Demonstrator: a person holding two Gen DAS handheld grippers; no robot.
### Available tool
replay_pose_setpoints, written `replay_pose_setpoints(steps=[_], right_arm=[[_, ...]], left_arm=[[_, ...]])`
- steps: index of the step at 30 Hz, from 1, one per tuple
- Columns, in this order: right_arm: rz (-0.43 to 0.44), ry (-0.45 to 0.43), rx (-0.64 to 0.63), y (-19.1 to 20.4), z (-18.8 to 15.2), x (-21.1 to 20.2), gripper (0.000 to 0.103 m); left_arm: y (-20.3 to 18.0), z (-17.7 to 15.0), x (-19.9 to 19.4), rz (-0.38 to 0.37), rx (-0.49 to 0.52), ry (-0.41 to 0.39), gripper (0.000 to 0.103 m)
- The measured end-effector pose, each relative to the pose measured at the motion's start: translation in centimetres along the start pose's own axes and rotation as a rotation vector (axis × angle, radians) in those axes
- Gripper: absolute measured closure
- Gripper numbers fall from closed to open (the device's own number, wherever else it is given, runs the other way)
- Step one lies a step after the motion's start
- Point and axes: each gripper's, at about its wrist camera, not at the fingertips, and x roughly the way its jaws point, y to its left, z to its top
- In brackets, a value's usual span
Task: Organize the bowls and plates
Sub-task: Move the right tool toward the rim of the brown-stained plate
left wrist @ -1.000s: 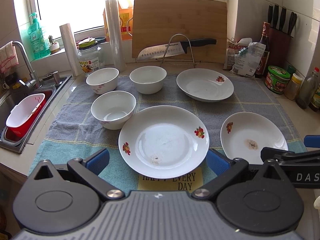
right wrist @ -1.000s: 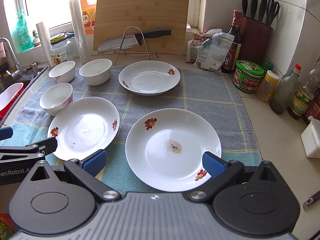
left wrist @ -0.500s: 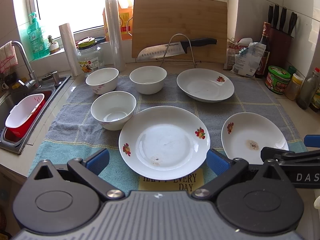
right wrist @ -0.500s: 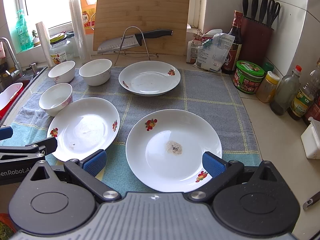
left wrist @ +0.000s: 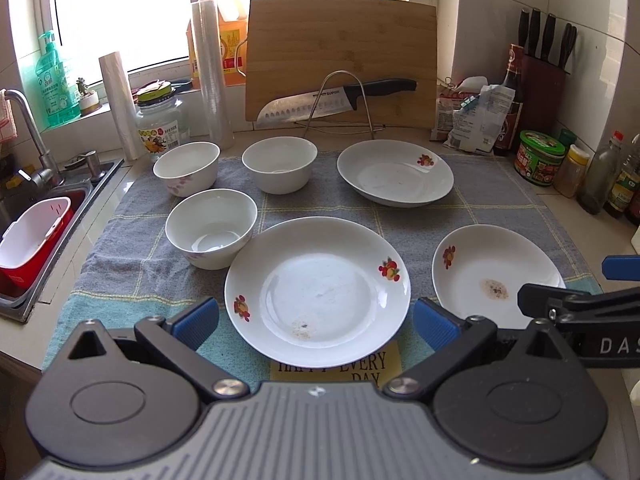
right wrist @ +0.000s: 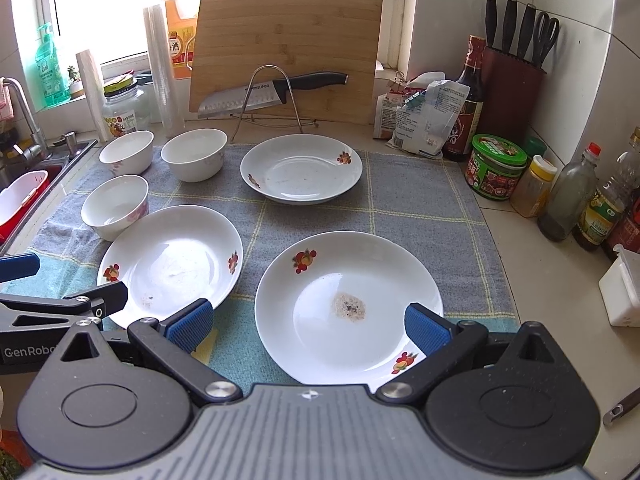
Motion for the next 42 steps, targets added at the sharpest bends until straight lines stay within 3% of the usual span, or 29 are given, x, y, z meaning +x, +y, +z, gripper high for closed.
replay_pose_setpoints(steps=[17,26,30,35,42], right_arm=[[-0.018,-0.023,0.037,0.3,0.7,-0.1,0.000],[-0.051,-0.056,0.101,-0.8,1.2,-0.5,0.000],[-0.109,-0.062,0.134,-1.6,1.0,-1.0,0.000],[-0.168,-0.066,0.185,-2.9,0.4,-2.1,0.000],[-0.203,-0.058,0.218,-4.5,-0.1,-2.4,0.000]], left_arm=[[0.8,0.6,1.2,-0.106,0.055,-0.050,0.001],[0.4,0.2,1.9,-0.242,0.144,-0.092,0.001],[-0.5,-0.3,2.3,-0.323,0.196,-0.103,0.001],[-2.1,-1.4,3.3,-0.424,0.255,-0.072,0.001],[-4.8,-3.2,4.2,-0.484,0.320,-0.033,0.001]])
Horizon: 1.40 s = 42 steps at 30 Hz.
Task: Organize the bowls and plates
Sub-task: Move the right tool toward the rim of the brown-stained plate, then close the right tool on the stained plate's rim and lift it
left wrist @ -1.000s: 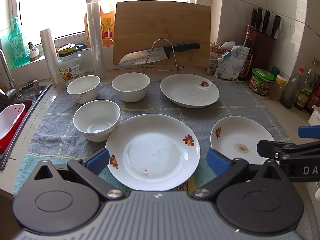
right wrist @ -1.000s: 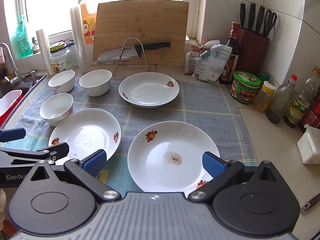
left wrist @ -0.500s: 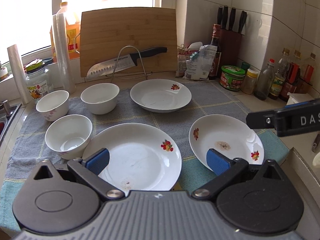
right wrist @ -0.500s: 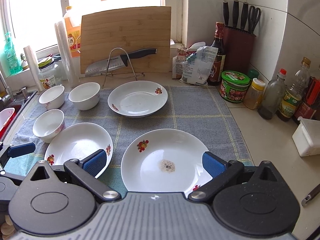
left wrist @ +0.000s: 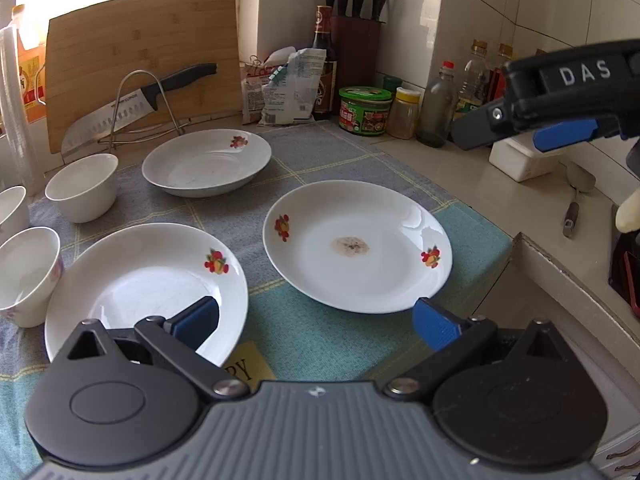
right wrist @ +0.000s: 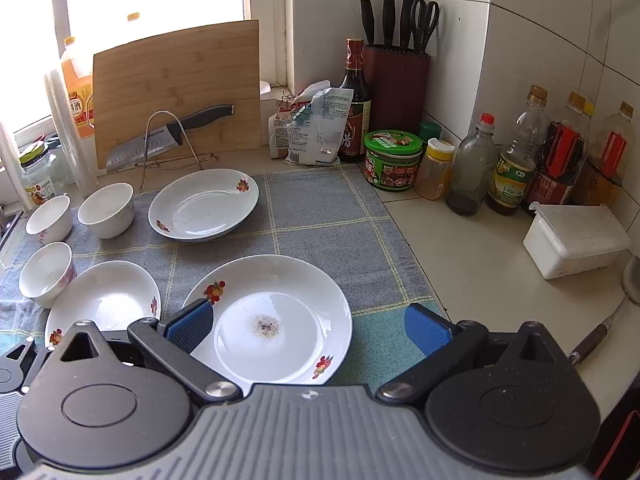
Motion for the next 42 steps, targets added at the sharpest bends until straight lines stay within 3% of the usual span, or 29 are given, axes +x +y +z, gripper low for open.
replay_pose_setpoints(steps=[7,21,31,42], right_arm=[[0.026,0.000,0.005,-1.7,0.5,1.6,0.000],[0.096,0.081,-0.013,-4.9,2.1,7.8,0.000],[0.247,0.120,-0.151,-4.5,2.1,12.6,0.000],[0.377,0.277,-0.246,-4.5,1.5,18.5,0.000]], left_arm=[[-1.9,-0.5,2.7,-0.016,0.026,0.065,0.001],[-2.4,-0.8,7.9,0.059,-0.031,0.184,0.001],[-3.2,-0.6,9.1,0.076,0.029,0.140,0.000],[-3.4,-0.3,9.4,0.075,0.040,0.137,0.000]])
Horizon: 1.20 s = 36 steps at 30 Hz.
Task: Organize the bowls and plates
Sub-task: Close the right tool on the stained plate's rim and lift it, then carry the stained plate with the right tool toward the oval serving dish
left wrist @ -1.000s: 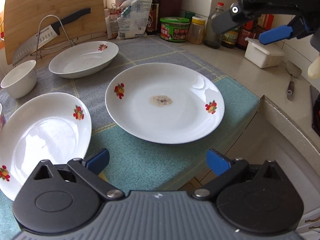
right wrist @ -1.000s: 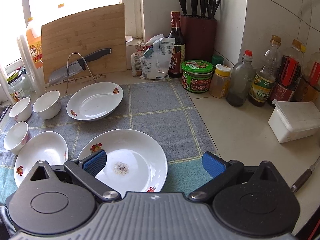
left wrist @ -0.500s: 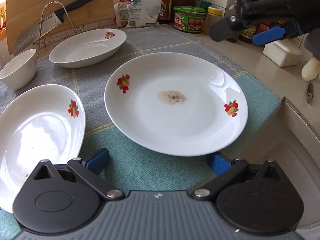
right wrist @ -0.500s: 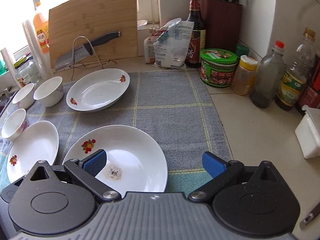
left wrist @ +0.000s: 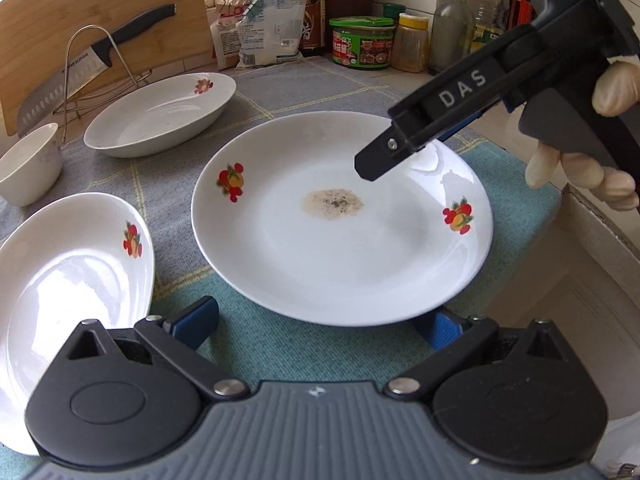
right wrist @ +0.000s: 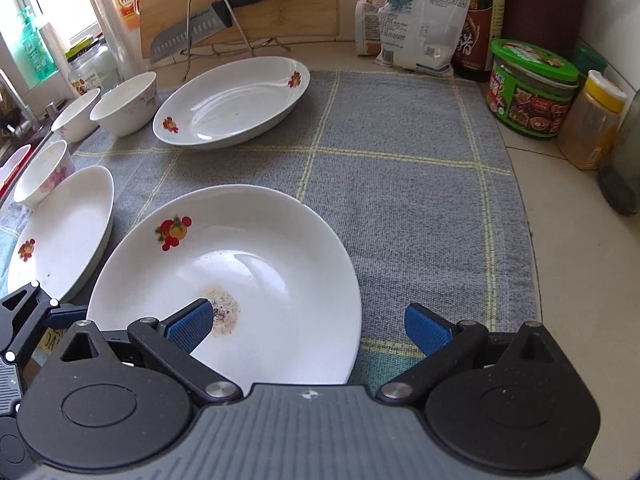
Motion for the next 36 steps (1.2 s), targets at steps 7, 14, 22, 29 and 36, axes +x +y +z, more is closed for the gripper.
replay_pose_setpoints(steps=[7,14,22,29,36], right_arm=[[0.024,0.058,-0.076,0.0,0.4,1.6,0.000],[0.028,0.066,-0.209,0.4,-0.2,1.6,0.000],[0.074,0.098,-0.275,0.3,0.3,1.7,0.000],[0.205,0.090,-0.351,-0.1,1.6,1.7,0.000],[0.303,0.104,-0.357,-0.9,3.3,2.5,0.002]], left_arm=[[0.1,-0.7,-0.2,-0.006,-0.002,-0.048,0.000],[0.1,-0.6,-0.3,-0.015,0.017,-0.049,0.000],[0.4,-0.4,0.0,-0.052,0.061,-0.061,0.000],[0.7,-0.2,0.1,-0.086,0.100,-0.070,0.000],[0.9,-0.1,0.2,-0.104,0.118,-0.071,0.000]])
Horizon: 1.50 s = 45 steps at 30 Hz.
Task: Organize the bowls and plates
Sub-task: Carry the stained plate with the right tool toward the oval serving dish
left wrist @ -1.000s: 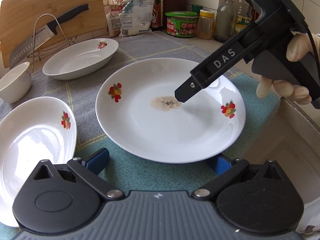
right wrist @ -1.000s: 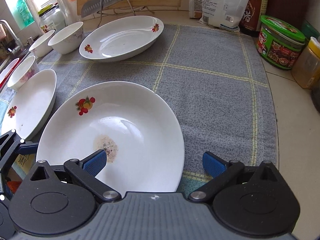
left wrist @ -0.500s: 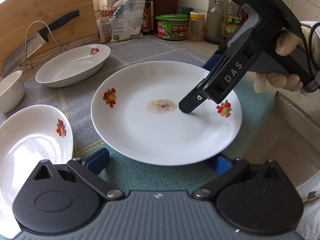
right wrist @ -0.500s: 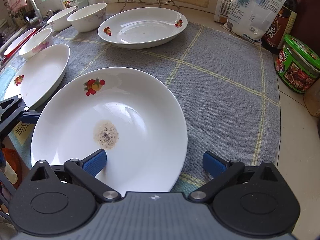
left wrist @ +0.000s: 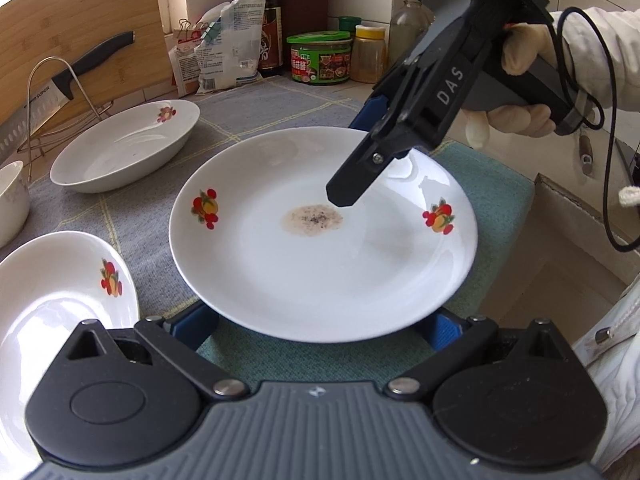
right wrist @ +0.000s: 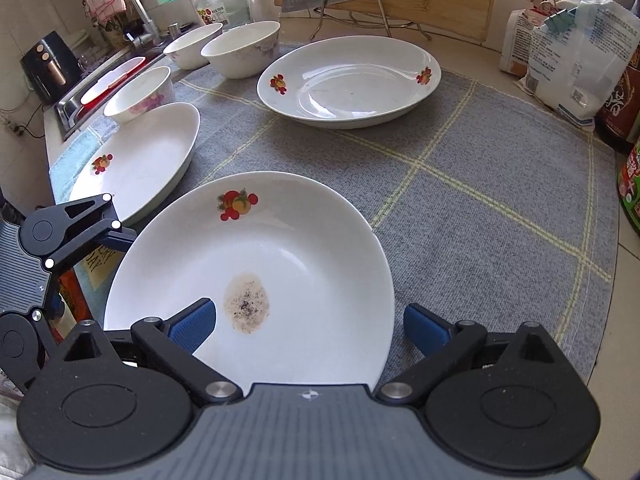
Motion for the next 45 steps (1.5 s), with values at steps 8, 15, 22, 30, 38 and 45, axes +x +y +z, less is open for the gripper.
replay_pose_setpoints(steps=[8,15,22,30,38,45], right_arm=[[0.106,0.013,0.047,-1.1,0.9,0.4,0.010],[0.171,0.024,0.077,-2.0,1.3,0.5,0.011],[0.176,0.035,0.060,-1.9,1.3,0.5,0.011],[0.189,0.038,0.066,-2.0,1.3,0.4,0.011],[0.187,0.023,0.061,-2.1,1.4,-0.4,0.011],[0.161,-0.016,0.057,-3.4,1.6,-2.0,0.011]], left_arm=[[0.0,-0.1,-0.1,-0.006,0.006,-0.008,0.000],[-0.3,-0.1,-0.2,0.005,0.030,-0.018,0.000],[-0.4,0.0,-0.2,0.007,0.030,-0.018,0.001],[-0.3,0.3,-0.1,0.002,0.031,0.001,0.001],[-0.5,1.3,-0.4,0.002,0.021,0.011,0.002],[-0.7,3.0,0.3,0.006,0.037,0.001,0.002]])
